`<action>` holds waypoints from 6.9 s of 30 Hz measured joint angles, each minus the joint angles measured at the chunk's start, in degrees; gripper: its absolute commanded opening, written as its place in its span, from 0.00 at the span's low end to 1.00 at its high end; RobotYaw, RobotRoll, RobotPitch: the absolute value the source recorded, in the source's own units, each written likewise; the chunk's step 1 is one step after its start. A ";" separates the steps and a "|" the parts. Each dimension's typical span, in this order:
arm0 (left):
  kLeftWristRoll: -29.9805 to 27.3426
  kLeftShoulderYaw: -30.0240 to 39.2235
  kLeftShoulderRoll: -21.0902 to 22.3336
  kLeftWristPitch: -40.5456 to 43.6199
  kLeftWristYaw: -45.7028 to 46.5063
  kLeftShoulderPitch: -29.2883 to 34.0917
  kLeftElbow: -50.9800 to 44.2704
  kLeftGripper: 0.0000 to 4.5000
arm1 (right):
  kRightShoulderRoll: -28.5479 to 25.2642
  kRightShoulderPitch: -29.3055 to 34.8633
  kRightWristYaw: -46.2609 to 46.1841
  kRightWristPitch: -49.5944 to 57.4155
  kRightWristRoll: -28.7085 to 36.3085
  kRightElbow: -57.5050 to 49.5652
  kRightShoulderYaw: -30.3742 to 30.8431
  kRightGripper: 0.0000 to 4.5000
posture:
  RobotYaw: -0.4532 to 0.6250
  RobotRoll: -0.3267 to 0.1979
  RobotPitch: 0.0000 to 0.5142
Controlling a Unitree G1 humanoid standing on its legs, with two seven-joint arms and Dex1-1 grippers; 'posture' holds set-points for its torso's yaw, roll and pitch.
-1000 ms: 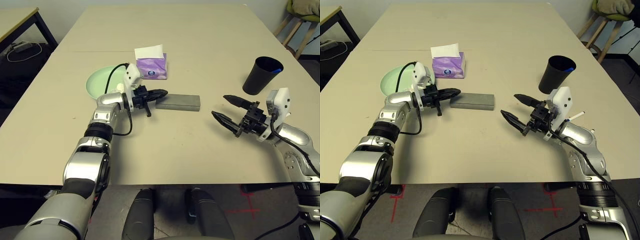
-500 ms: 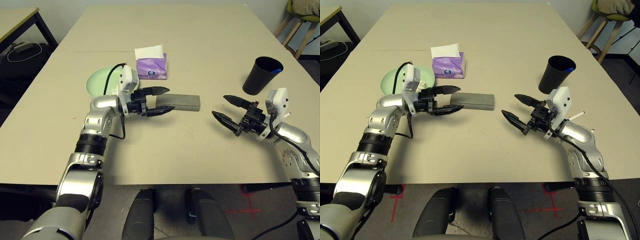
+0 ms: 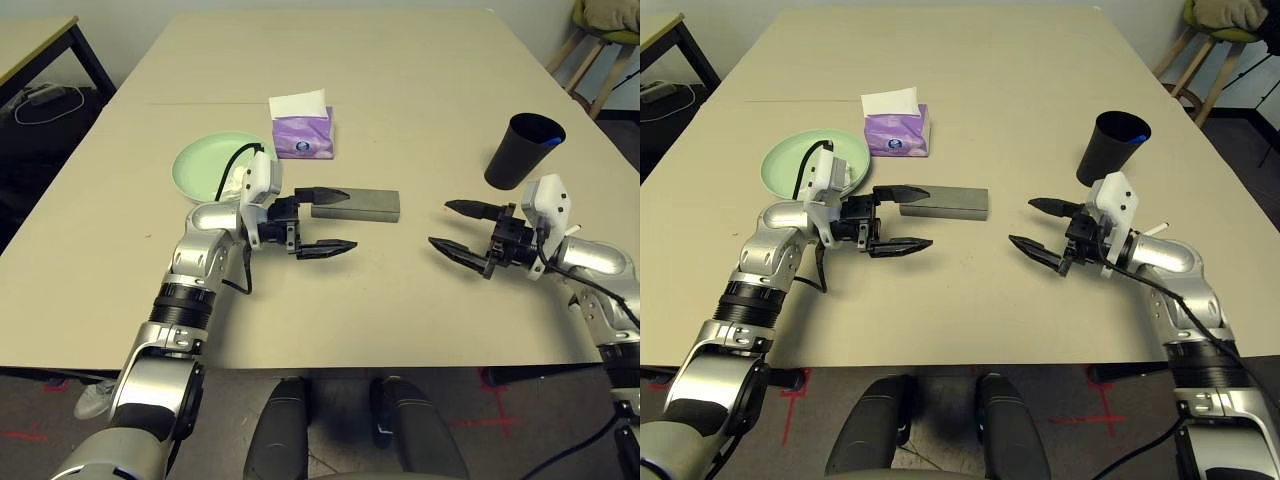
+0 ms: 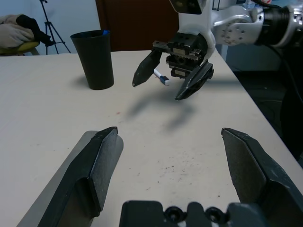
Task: Organize and tidy the items on the table.
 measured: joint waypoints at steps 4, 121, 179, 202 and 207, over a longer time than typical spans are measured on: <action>-0.91 -0.07 -0.03 2.27 1.05 0.36 -2.89 0.99 | -7.40 -2.63 9.09 0.56 -1.20 3.18 2.31 1.00 | 0.53 0.62 0.27; -1.35 -2.16 0.13 0.75 8.14 -1.30 -0.35 1.00 | -22.62 -28.80 16.22 -74.42 -39.83 45.09 33.23 0.07 | 0.50 0.62 0.29; -1.34 -1.01 0.87 5.03 14.03 -2.80 -0.47 1.00 | 11.30 -21.59 -40.77 17.66 9.21 1.04 -11.82 0.07 | 0.48 0.62 0.23; -1.33 -0.98 0.79 5.78 15.50 -3.83 -0.38 1.00 | 12.65 -28.26 -66.32 17.59 -0.61 7.12 -17.37 0.07 | 0.47 0.62 0.24; -1.33 -0.98 0.79 5.81 15.50 -3.83 -0.38 1.00 | 12.90 -28.03 -68.18 19.30 -1.28 7.09 -17.74 0.07 | 0.47 0.62 0.24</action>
